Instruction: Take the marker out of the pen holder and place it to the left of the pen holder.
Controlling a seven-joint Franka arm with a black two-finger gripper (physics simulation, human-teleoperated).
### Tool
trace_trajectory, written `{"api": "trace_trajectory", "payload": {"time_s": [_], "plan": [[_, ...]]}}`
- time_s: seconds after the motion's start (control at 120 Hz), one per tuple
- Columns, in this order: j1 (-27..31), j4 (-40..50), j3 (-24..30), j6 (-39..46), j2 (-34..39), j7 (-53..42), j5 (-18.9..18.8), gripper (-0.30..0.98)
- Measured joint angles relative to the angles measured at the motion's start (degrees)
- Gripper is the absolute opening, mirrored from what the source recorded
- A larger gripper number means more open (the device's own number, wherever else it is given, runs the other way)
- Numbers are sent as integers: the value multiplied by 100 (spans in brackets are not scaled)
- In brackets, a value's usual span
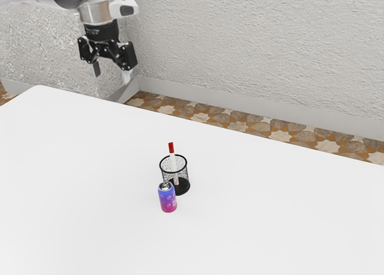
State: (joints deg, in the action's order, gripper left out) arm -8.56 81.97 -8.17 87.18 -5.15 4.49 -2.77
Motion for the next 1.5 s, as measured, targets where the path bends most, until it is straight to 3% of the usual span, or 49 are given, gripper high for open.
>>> {"api": "trace_trajectory", "payload": {"time_s": [0.167,0.3,0.525,0.733,0.925,1.083,1.5], "plan": [[9,0,15,-2,72,28,3,69],[25,13,-26,122,-433,48,88,69],[24,103,-230,706,-1617,73,514,69],[49,92,-413,1108,-2046,101,883,69],[73,-756,-419,1217,-2641,111,1472,69],[92,-889,-392,1307,-3030,110,1795,69],[20,-564,-261,1434,-2992,11,1690,69]]}}
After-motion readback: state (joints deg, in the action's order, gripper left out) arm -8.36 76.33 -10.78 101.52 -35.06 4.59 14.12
